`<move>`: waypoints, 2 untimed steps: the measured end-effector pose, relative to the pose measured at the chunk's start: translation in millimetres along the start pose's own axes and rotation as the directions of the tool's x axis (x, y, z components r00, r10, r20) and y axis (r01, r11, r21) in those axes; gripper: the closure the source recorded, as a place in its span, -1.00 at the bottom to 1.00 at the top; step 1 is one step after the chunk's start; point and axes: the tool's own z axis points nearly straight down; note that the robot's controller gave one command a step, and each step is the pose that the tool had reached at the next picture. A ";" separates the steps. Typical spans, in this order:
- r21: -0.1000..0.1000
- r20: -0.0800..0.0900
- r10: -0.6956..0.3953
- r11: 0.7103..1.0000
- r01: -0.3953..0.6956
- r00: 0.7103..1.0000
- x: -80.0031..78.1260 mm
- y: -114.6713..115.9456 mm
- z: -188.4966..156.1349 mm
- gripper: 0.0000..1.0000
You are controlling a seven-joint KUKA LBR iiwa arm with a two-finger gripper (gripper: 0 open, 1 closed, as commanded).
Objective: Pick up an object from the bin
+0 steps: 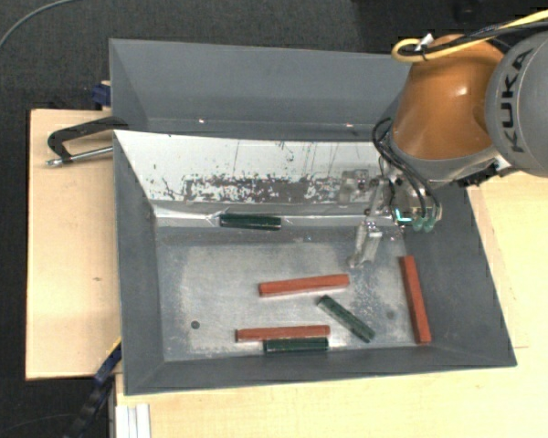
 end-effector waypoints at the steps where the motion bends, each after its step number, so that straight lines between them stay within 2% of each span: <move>1: 0.000 0.000 -0.228 0.974 0.228 0.974 39.0 16.1 116.4 -1.00; 2: 0.003 0.011 -0.227 0.974 0.227 0.974 35.4 15.9 110.4 1.00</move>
Offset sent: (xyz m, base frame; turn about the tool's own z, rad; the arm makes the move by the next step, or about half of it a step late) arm -0.0386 0.0152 -0.1139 -0.2301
